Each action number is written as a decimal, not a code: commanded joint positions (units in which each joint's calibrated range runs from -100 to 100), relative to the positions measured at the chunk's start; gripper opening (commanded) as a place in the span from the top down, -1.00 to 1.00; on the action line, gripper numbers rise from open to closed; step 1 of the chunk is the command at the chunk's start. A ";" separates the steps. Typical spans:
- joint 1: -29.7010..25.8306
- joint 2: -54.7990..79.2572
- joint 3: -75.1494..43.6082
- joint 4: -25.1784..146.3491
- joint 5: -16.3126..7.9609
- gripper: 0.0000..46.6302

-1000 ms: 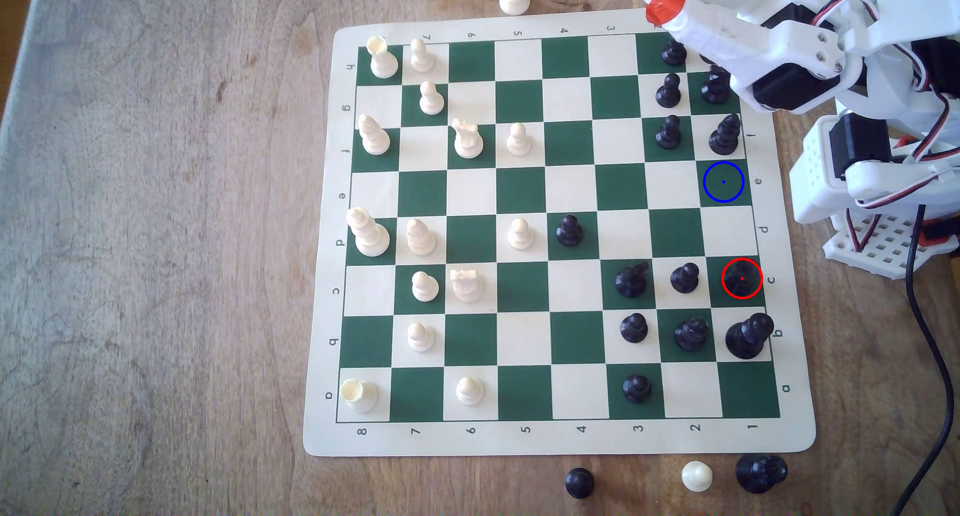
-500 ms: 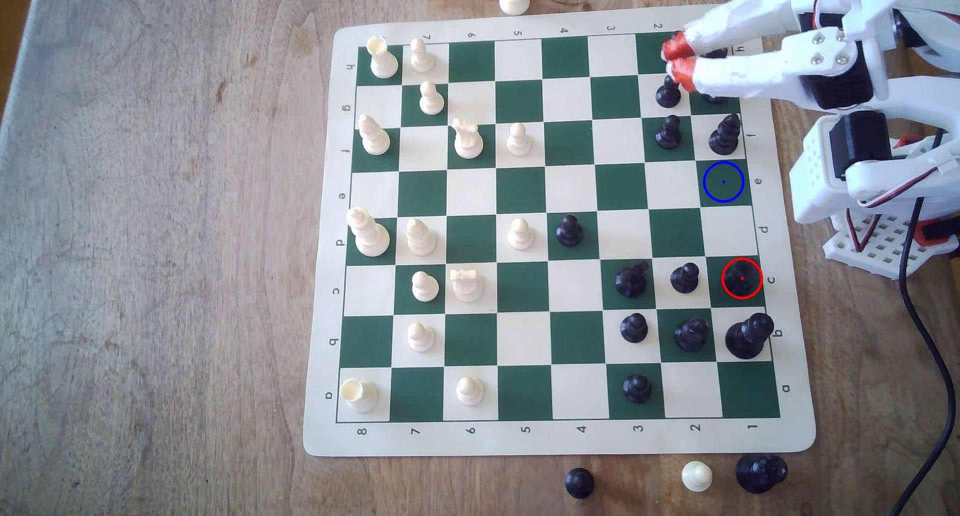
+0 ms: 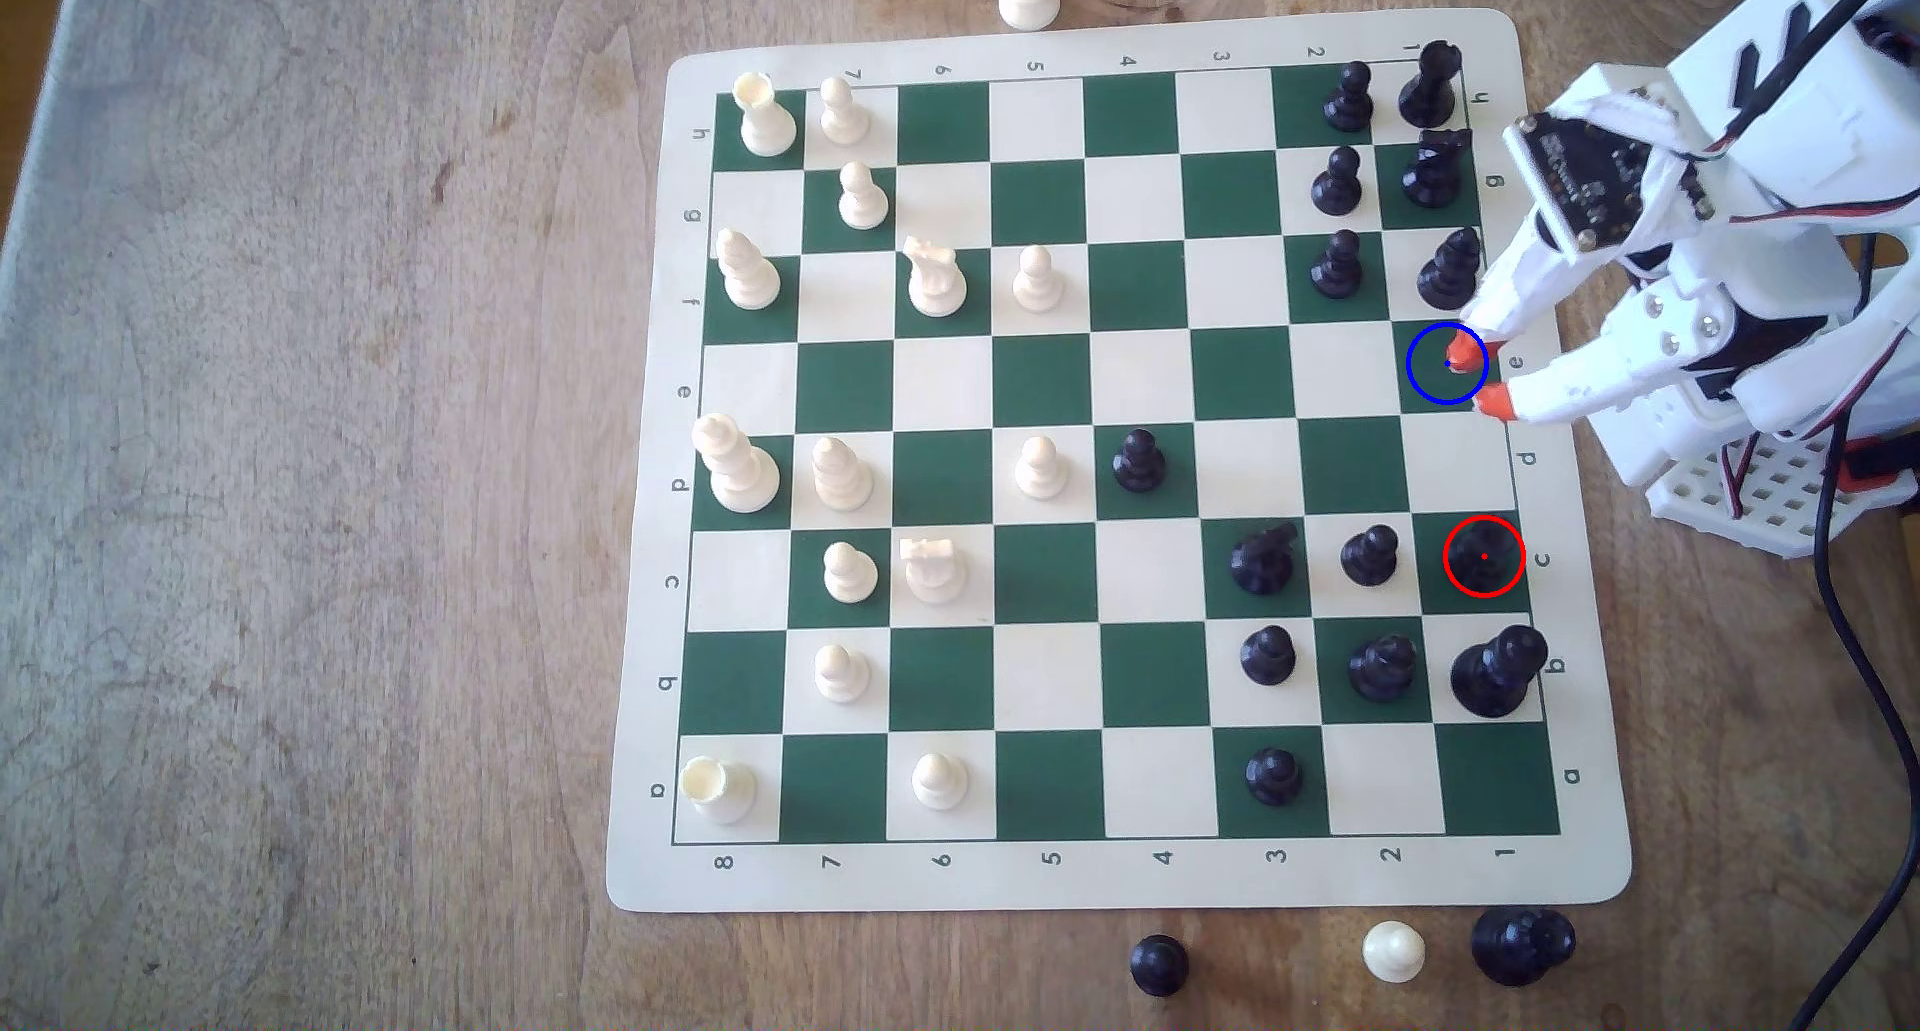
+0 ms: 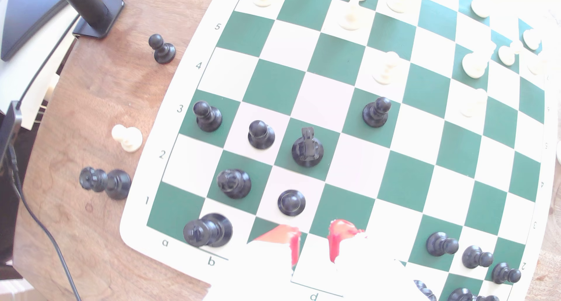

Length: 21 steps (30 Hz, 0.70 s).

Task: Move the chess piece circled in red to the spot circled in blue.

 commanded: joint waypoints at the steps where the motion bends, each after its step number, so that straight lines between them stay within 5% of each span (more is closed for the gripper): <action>1: -1.18 -0.49 6.88 -1.95 1.47 0.49; 10: -2.43 0.28 14.85 -3.67 1.37 0.12; 21: -2.67 -2.69 25.28 -6.13 2.10 0.16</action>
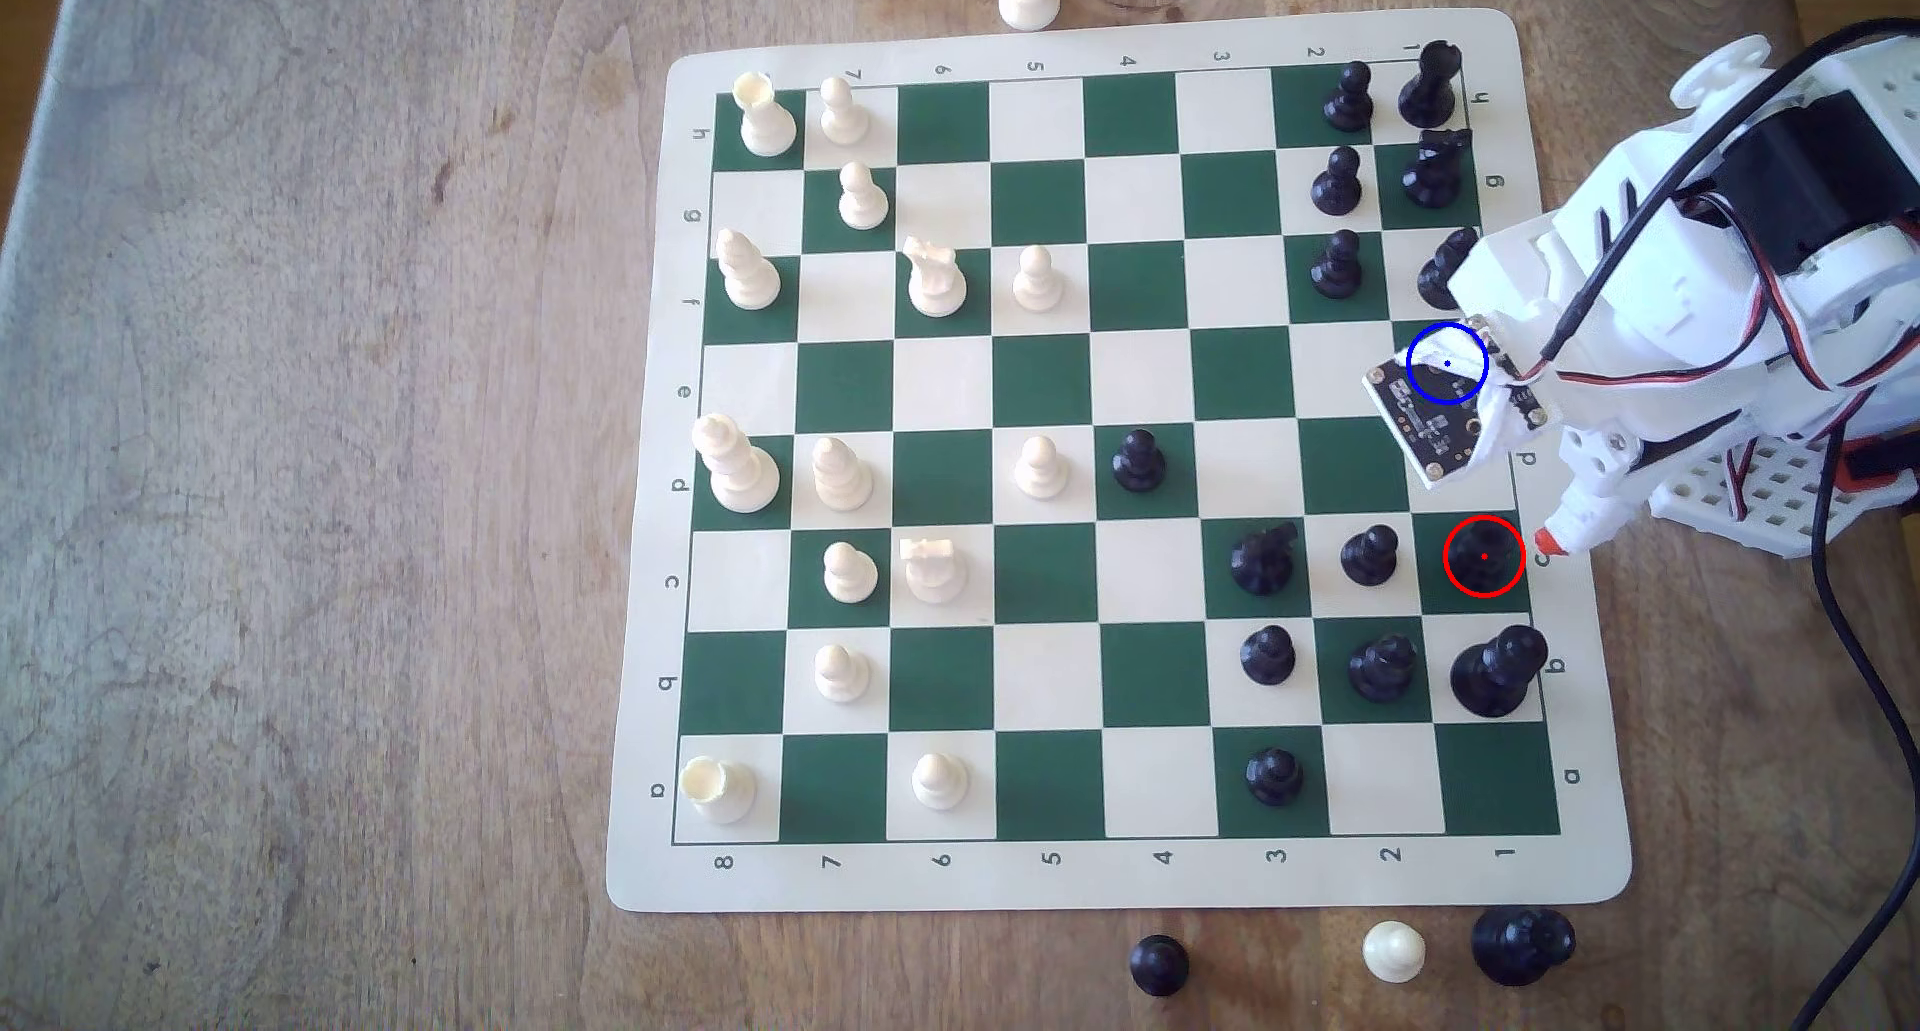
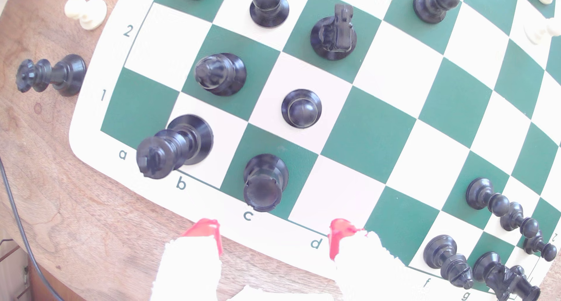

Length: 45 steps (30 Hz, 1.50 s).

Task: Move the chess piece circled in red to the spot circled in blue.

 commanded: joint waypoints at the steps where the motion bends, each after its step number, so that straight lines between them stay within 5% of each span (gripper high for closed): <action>1: -0.77 -2.54 3.23 -2.72 -0.10 0.15; 16: -5.77 -1.52 9.67 -8.21 -3.03 0.22; 45: -8.90 4.17 11.66 -14.93 -4.54 0.36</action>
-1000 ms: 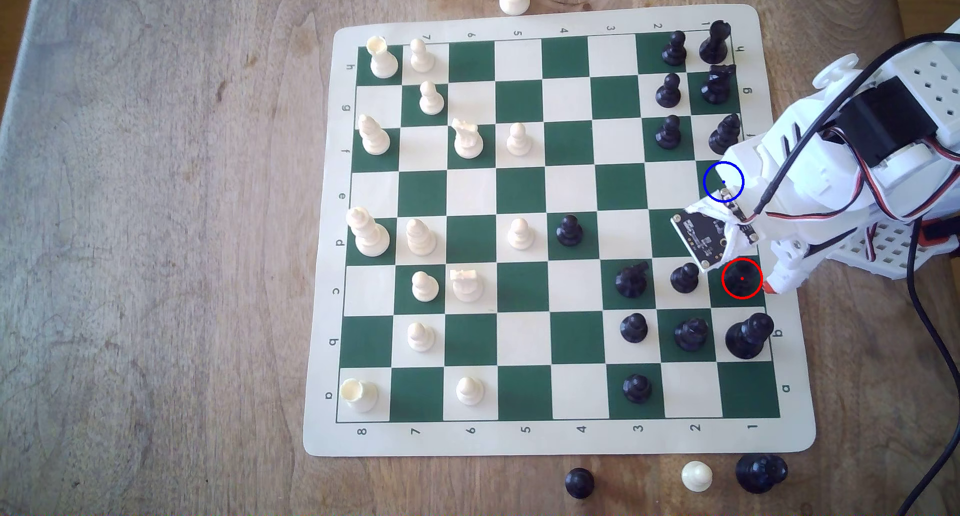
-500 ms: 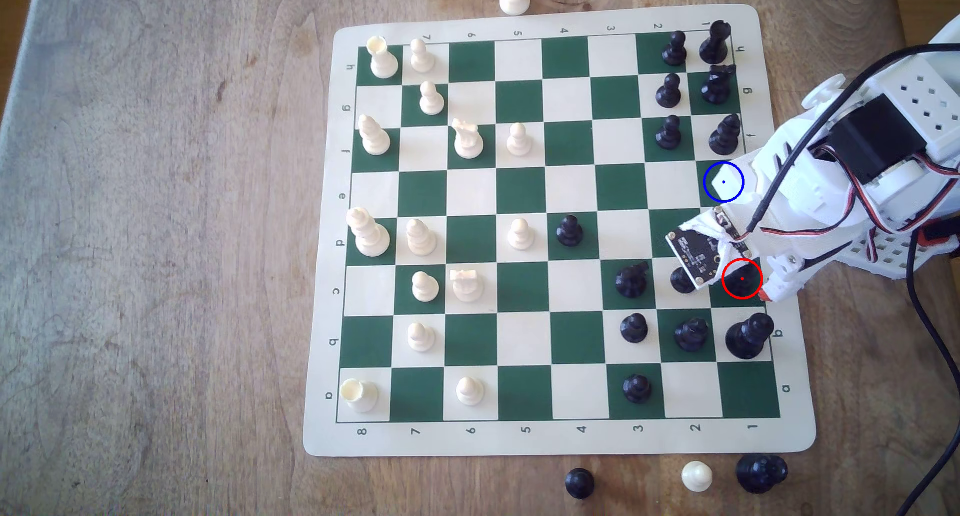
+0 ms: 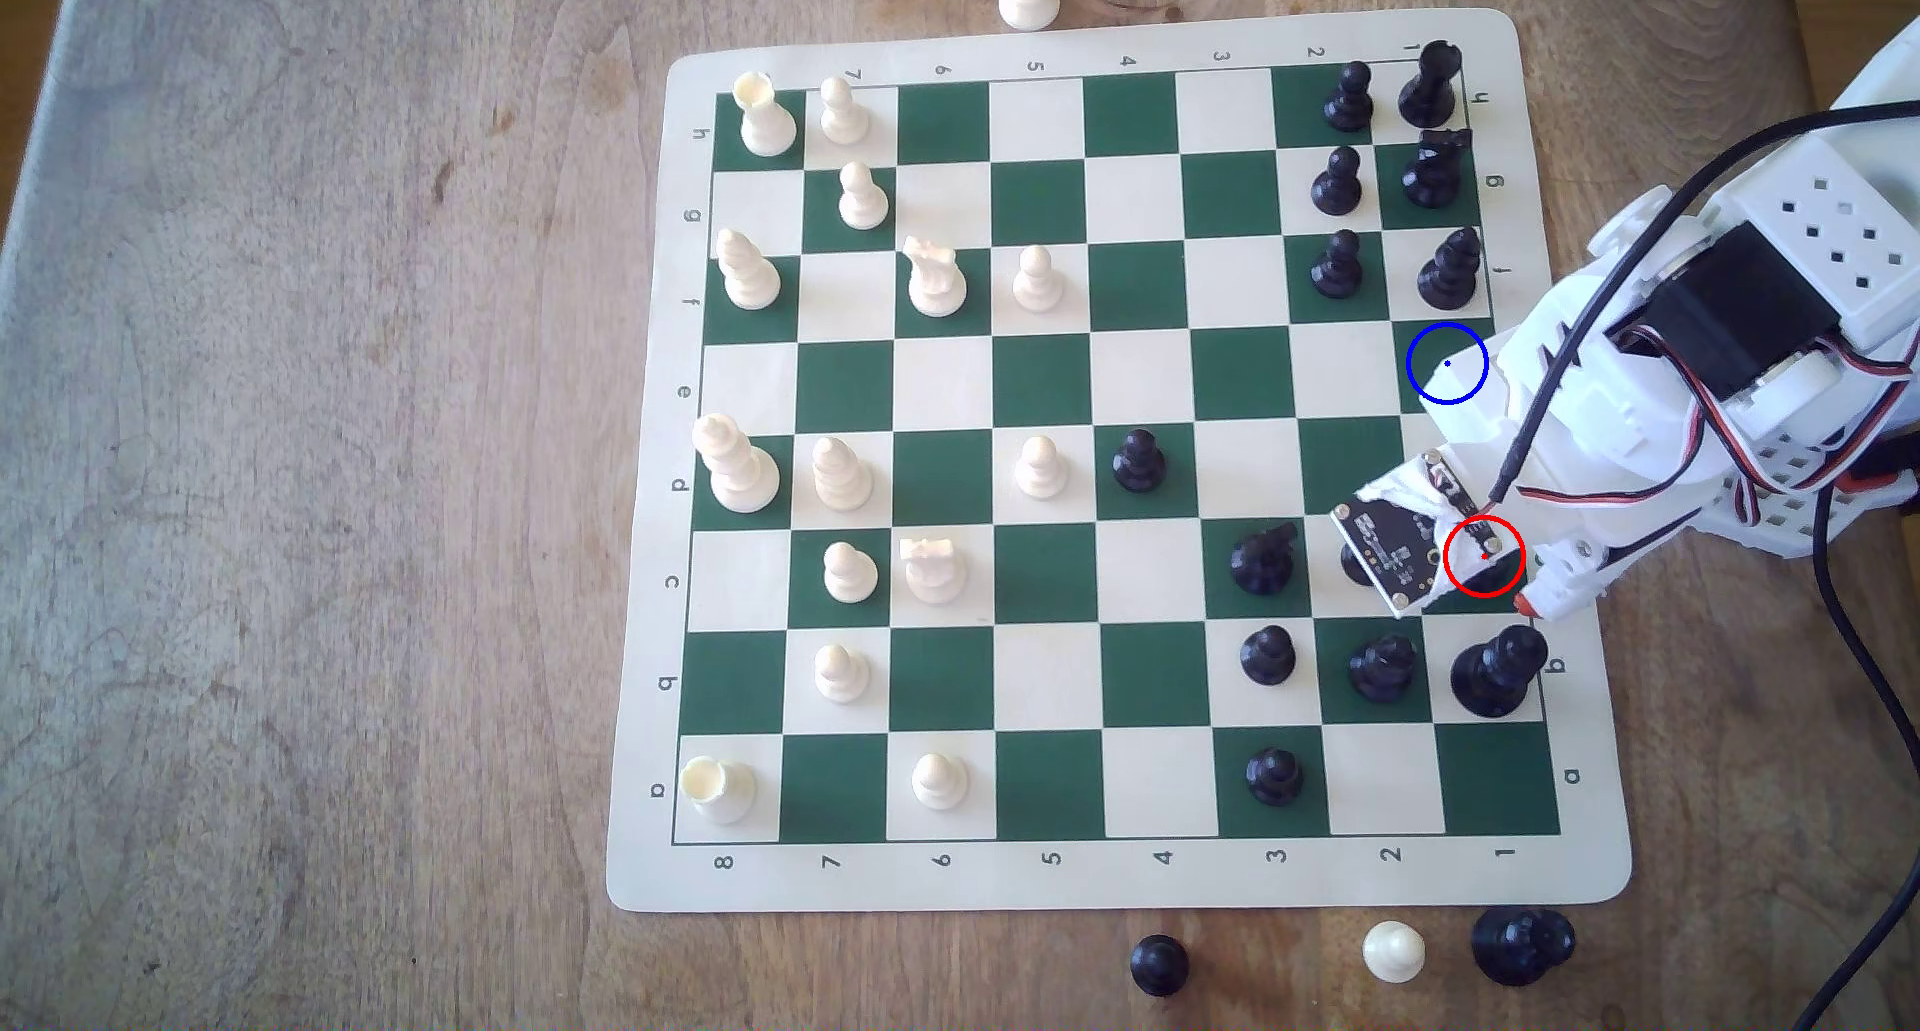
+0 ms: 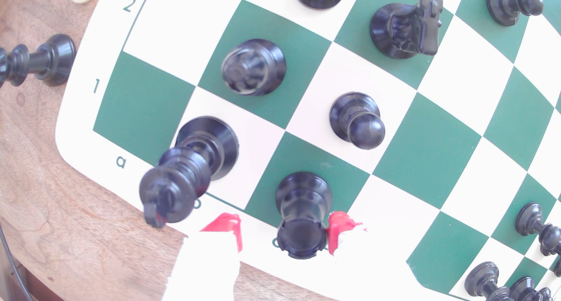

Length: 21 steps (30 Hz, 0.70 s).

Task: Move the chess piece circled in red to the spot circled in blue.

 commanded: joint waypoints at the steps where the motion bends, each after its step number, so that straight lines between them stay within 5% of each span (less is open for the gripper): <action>1: -0.27 0.57 -0.45 -0.75 -0.29 0.36; 9: -0.27 0.91 0.10 -1.16 -0.29 0.40; 21: -1.05 1.16 -0.26 -0.01 -0.44 0.80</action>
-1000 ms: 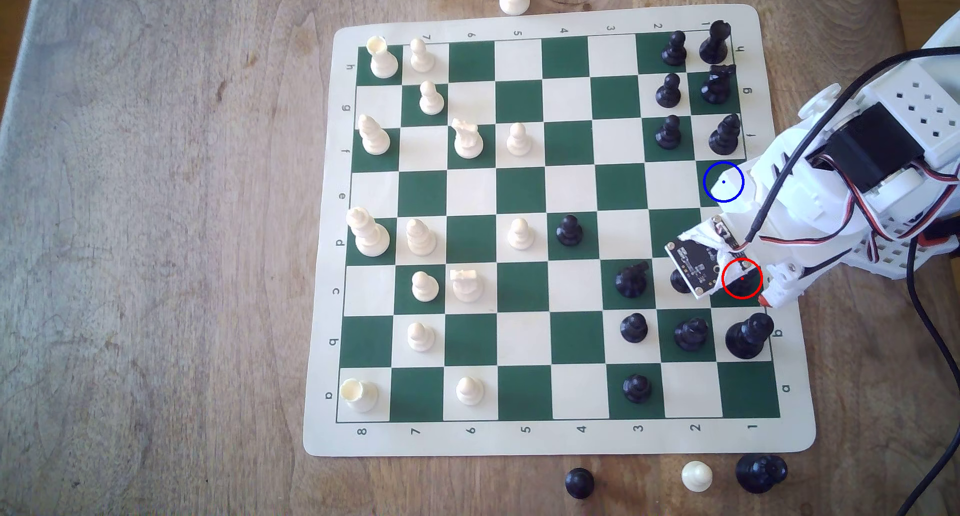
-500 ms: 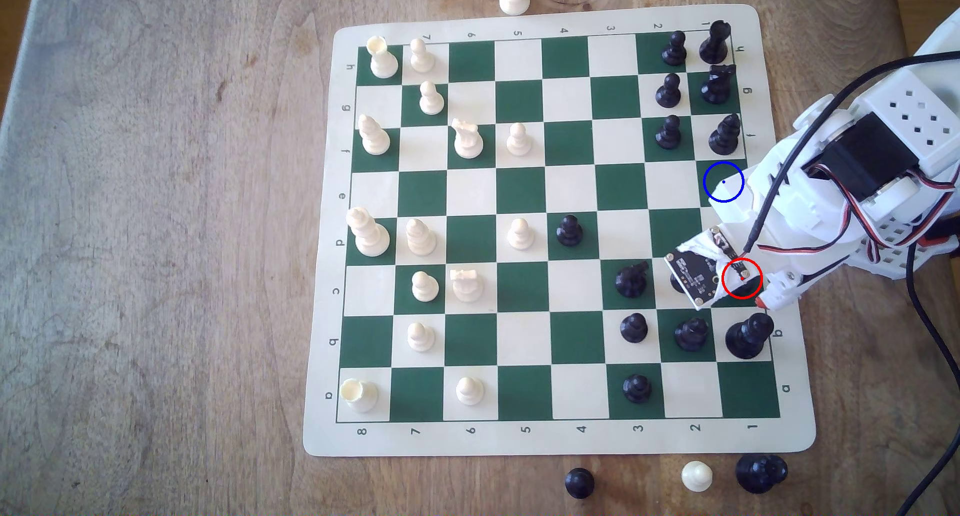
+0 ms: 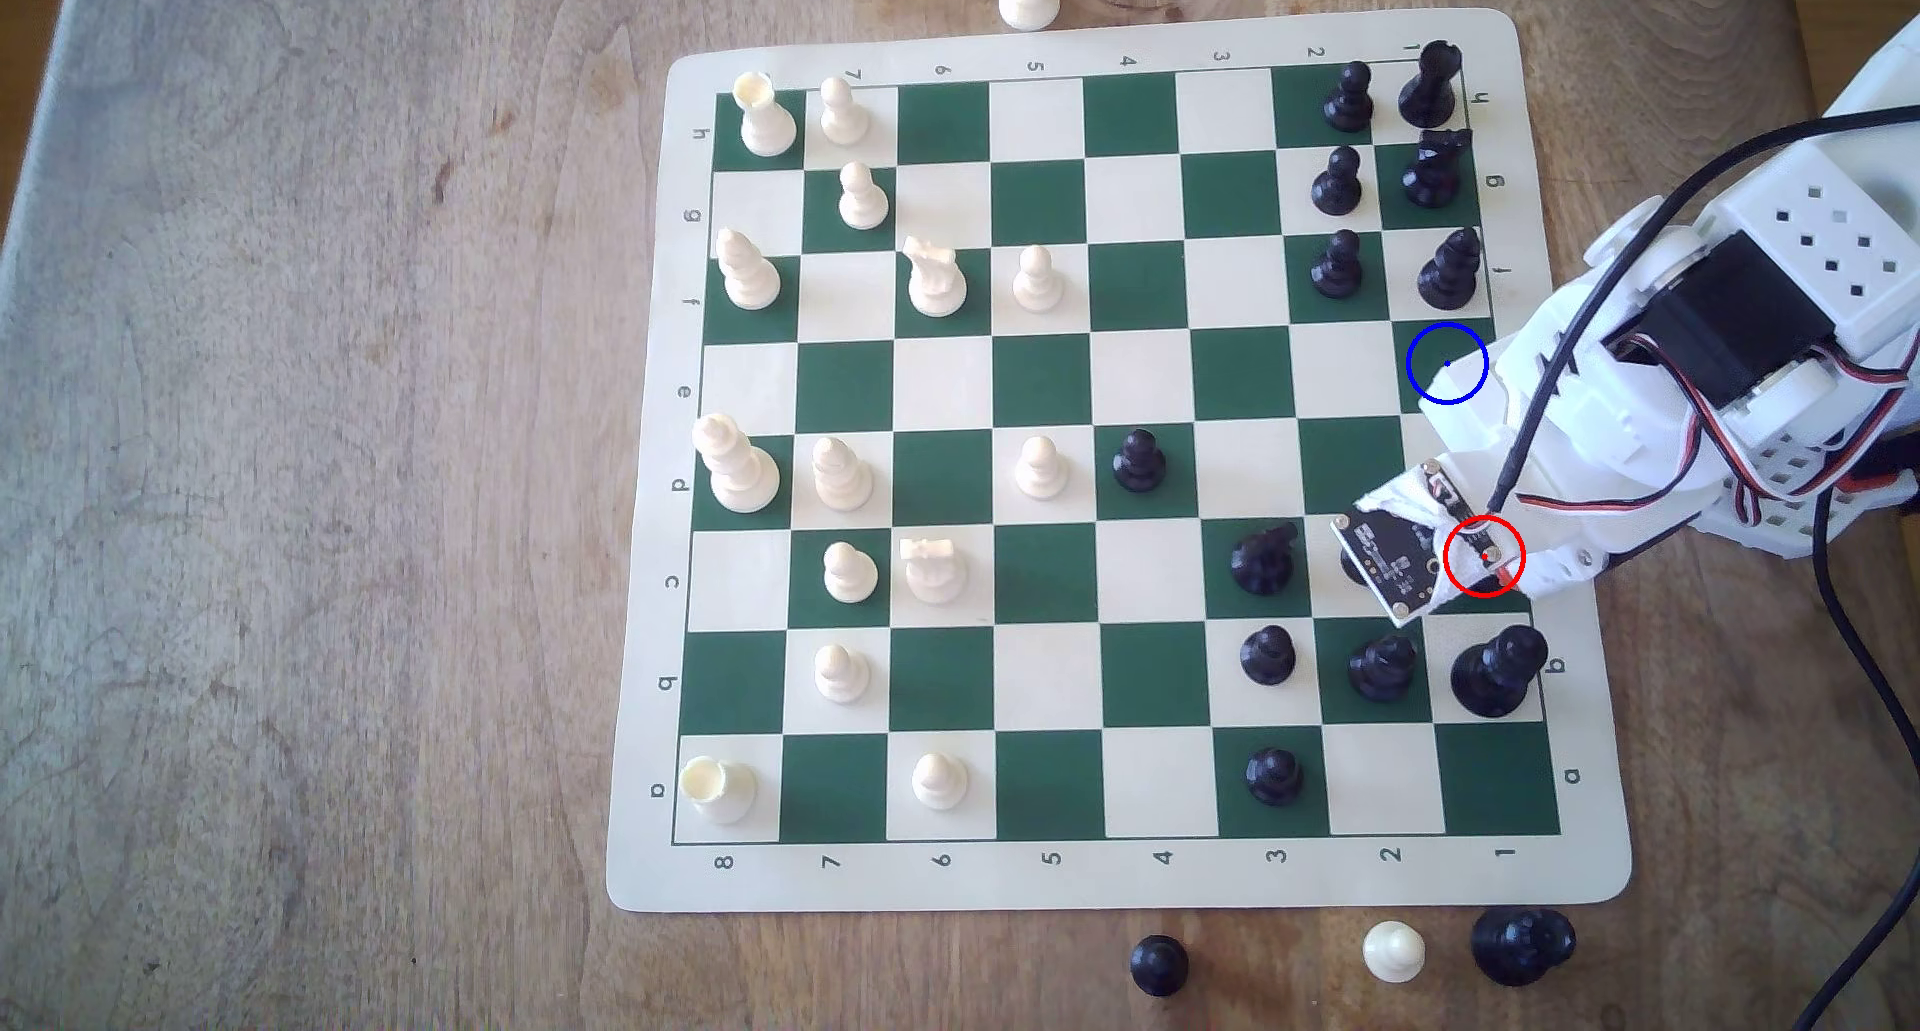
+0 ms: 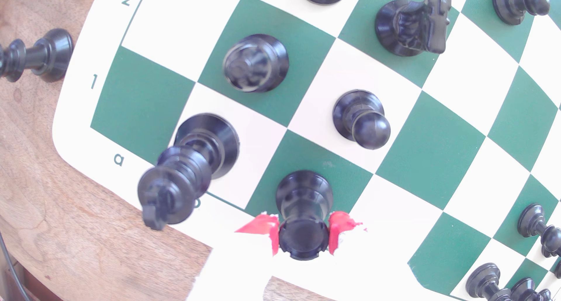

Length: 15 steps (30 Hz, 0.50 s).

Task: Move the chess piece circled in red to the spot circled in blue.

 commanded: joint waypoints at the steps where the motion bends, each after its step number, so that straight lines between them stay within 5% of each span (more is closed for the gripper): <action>1: -0.54 0.66 -1.44 1.11 -0.49 0.82; 5: -0.62 2.27 -5.70 4.55 -0.88 0.98; 15: 1.80 4.31 -15.31 12.09 -1.32 0.99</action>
